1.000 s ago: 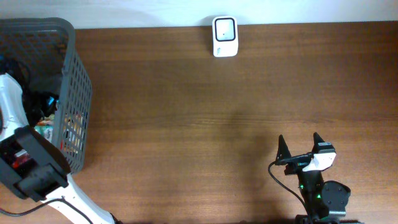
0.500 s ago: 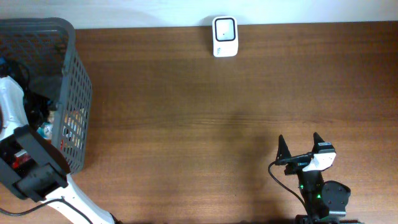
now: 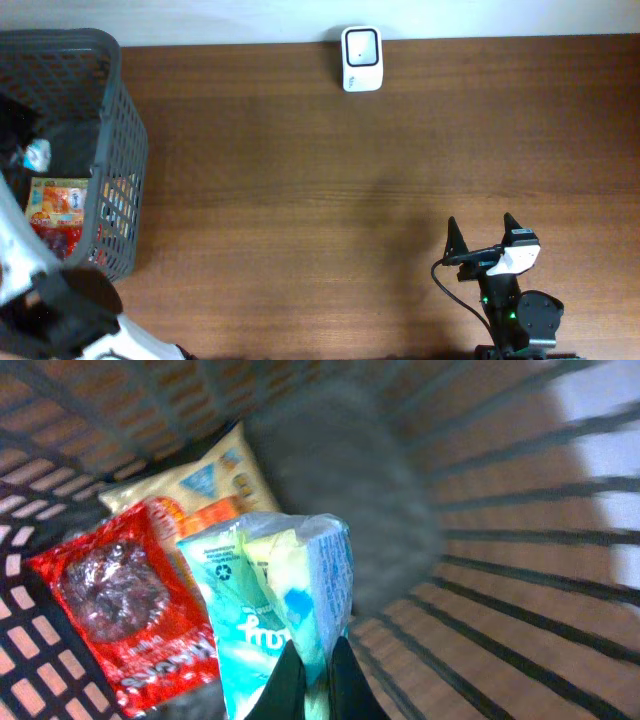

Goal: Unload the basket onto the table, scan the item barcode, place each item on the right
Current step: 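Carry the green-white box out and set it on the table center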

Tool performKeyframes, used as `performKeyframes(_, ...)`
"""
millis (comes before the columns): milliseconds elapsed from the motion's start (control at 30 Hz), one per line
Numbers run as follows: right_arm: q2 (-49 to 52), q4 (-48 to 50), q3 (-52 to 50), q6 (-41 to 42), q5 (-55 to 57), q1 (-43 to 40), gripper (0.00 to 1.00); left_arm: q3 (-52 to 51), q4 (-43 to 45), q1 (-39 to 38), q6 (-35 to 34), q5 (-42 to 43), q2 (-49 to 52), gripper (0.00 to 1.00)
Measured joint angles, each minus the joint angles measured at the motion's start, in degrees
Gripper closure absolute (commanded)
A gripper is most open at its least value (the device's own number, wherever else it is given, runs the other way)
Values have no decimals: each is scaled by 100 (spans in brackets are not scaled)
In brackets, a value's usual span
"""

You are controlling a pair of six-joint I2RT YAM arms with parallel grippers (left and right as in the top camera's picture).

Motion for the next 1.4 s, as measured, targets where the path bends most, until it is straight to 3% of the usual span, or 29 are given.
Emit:
performKeyframes(167, 0, 0, 0, 4, 0, 2, 1, 105, 87, -560, 439, 863, -1331, 100)
performKeyframes(433, 0, 0, 0, 4, -2, 2, 1, 105, 109, -3375, 927, 1246, -1408, 100)
performKeyframes(633, 0, 0, 0, 2, 0, 2, 1, 105, 238, -5300, 988, 748, -98, 100)
performKeyframes(833, 0, 0, 0, 0, 0, 2, 1, 103, 732, -6057, 984, 529, 1794, 100)
performKeyframes(900, 0, 0, 0, 2, -2, 2, 1, 103, 890, -6170, 981, 492, 2192, 74)
performKeyframes(1133, 0, 0, 0, 0, 0, 2, 1, 107, 761, -6542, 960, 494, 2632, 61)
performKeyframes(1200, 0, 0, 0, -4, 0, 2, 1, 278, 328, -6531, 964, 494, 2634, 57)
performKeyframes(1300, 0, 0, 0, 0, 0, 2, 1, 1292, -546, -6395, 1003, 485, 2677, 50)
performKeyframes(1400, 0, 2, 0, 2, 2, 2, 1, 3099, -1464, -6024, 1043, 450, 2673, 37)
